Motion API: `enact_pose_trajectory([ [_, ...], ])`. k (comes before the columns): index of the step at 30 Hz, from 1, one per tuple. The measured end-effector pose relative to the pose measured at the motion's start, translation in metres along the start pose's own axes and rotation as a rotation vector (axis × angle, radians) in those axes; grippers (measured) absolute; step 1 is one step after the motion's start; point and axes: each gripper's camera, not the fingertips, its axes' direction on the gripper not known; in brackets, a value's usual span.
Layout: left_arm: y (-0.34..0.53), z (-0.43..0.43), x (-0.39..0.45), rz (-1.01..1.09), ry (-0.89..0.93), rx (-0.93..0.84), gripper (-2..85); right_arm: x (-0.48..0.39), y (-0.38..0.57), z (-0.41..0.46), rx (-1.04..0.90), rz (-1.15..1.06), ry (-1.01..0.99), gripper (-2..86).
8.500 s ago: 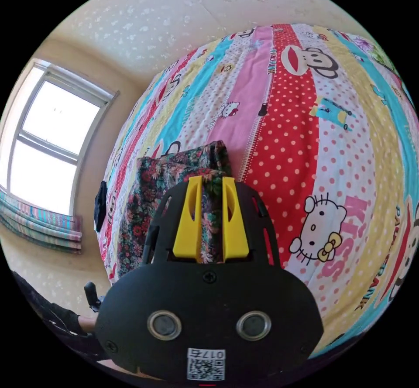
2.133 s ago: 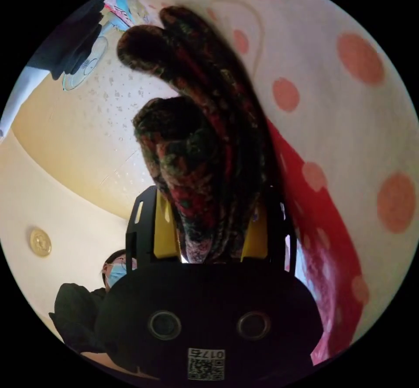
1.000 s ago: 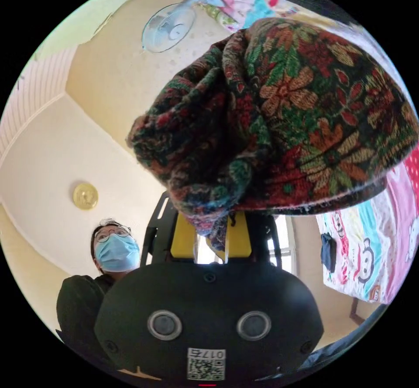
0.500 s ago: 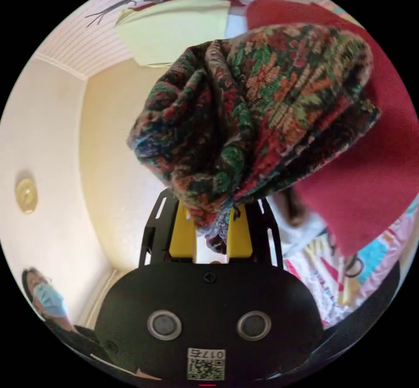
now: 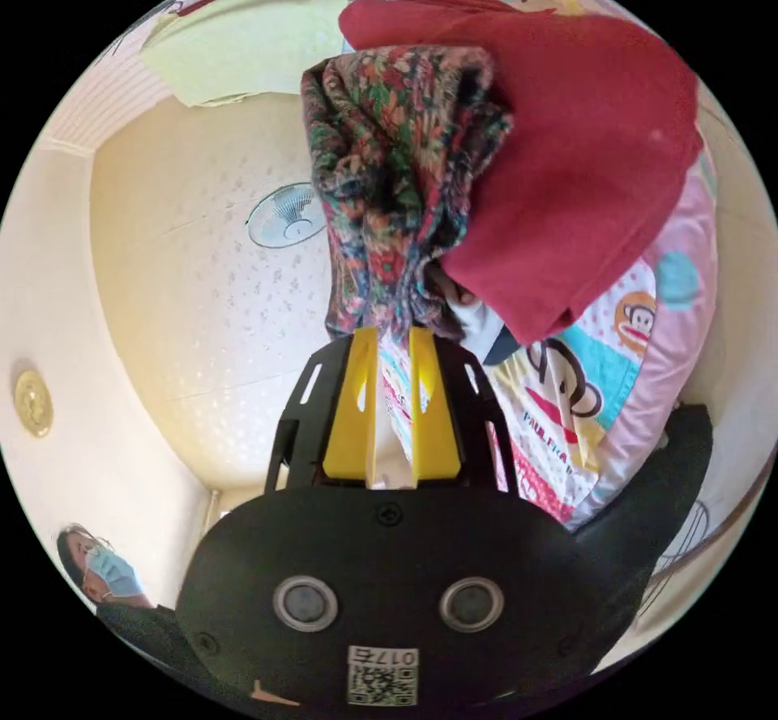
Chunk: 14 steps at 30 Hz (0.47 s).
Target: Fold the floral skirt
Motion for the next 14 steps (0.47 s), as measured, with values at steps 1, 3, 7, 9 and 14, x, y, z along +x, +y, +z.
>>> enact_pose_trajectory([
  [1,0.015,-0.018,0.001,0.019,0.021,0.065,-1.0,0.004,0.017,0.005,-0.041,0.053,0.002,3.0],
  [3,0.041,-0.039,0.003,0.045,0.048,0.149,-0.9,0.003,0.043,0.028,-0.196,0.087,0.142,1.7],
  [7,0.111,-0.068,0.017,0.161,0.112,0.286,-0.8,-0.033,0.112,0.124,-0.689,-0.123,0.324,0.6],
  [9,0.146,-0.079,0.027,0.215,0.071,0.324,-0.7,-0.069,0.149,0.174,-0.908,-0.328,0.224,0.4],
  [14,0.272,-0.129,0.068,0.396,-0.208,0.506,-0.6,-0.21,0.286,0.264,-1.376,-1.043,0.072,0.4],
])
